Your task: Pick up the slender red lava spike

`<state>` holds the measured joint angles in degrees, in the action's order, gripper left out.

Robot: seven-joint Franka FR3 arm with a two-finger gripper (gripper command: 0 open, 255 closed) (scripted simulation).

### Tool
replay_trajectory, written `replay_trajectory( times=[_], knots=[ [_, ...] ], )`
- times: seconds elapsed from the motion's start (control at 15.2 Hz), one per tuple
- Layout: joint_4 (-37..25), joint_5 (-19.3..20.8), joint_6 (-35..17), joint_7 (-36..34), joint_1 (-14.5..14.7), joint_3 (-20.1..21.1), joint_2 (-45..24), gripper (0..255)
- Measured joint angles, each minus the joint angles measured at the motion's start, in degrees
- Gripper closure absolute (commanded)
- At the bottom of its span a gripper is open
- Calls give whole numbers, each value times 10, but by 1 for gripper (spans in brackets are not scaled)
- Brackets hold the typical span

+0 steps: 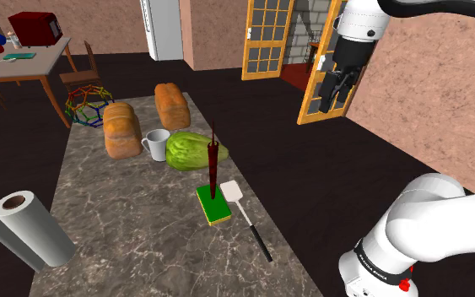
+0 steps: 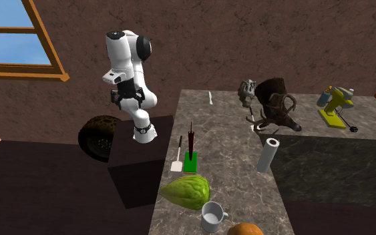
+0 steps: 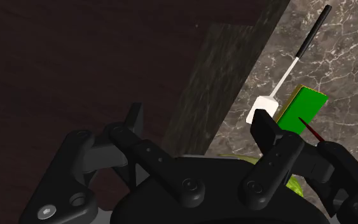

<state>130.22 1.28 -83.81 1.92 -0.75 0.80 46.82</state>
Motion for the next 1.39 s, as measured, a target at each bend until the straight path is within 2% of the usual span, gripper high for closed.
replay_trajectory(
  times=[0.13,0.4,0.92,1.39],
  knots=[
    [3,-3,-11,7,5,-2,-4,0],
    [20,-22,-84,67,40,-14,-31,0],
    [36,-86,-238,199,130,-22,-106,0],
    [22,-153,-337,340,212,-35,-173,0]
  ],
)
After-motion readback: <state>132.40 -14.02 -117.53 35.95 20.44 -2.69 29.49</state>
